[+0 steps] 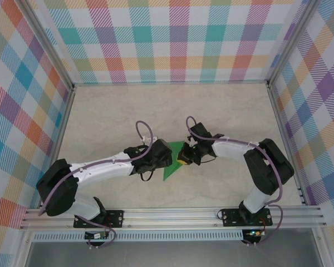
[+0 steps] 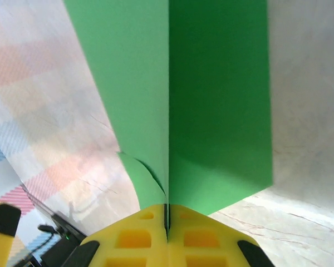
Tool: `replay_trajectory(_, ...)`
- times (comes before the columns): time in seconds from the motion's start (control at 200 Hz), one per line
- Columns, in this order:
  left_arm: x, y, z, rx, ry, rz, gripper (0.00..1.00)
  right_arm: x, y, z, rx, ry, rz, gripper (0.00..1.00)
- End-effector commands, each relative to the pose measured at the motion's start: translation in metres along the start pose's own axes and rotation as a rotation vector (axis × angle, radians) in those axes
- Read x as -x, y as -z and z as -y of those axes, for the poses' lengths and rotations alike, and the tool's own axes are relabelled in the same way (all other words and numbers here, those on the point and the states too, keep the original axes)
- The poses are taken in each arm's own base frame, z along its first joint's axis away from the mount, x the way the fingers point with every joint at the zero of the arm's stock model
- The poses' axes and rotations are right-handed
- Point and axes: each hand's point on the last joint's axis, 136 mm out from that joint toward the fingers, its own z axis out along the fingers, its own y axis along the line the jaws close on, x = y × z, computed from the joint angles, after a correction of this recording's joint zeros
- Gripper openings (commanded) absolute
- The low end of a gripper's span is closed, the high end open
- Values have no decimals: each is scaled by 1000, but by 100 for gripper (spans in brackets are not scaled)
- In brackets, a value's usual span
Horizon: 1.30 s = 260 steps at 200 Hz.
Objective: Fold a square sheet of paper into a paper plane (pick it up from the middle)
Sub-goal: Fourth fold the wing at the center of the table.
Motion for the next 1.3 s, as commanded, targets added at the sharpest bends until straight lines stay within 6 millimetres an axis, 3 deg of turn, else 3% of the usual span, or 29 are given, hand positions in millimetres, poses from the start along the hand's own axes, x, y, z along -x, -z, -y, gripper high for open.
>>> replay_trajectory(0.0,11,7,-13,22,-90,61,90,12,6,-1,-66,-87,45,0)
replay_trajectory(0.07,16,10,-11,-5,-122,83,100,17,6,-3,-79,-123,53,0)
replay_trajectory(0.195,18,10,-5,-78,-218,123,100,24,5,-4,-104,-185,53,0)
replay_trajectory(0.27,17,12,15,-217,-321,181,100,27,4,-4,-115,-220,45,0)
replay_trajectory(0.39,23,19,19,-273,-401,273,99,32,6,-4,-115,-268,46,0)
replay_trajectory(0.515,29,16,18,-215,-450,280,94,37,12,-6,-103,-301,56,0)
replay_trajectory(0.805,10,-11,43,-323,-650,301,85,40,12,-11,-59,-360,8,0)
replay_trajectory(0.945,-5,-23,54,-367,-787,267,68,41,15,-12,-52,-360,12,0)
replay_trajectory(1.0,-7,-29,57,-378,-807,277,65,40,16,-12,-53,-360,6,0)
replay_trajectory(1.295,-11,-58,43,-305,-842,314,51,35,15,-9,-50,-377,-23,0)
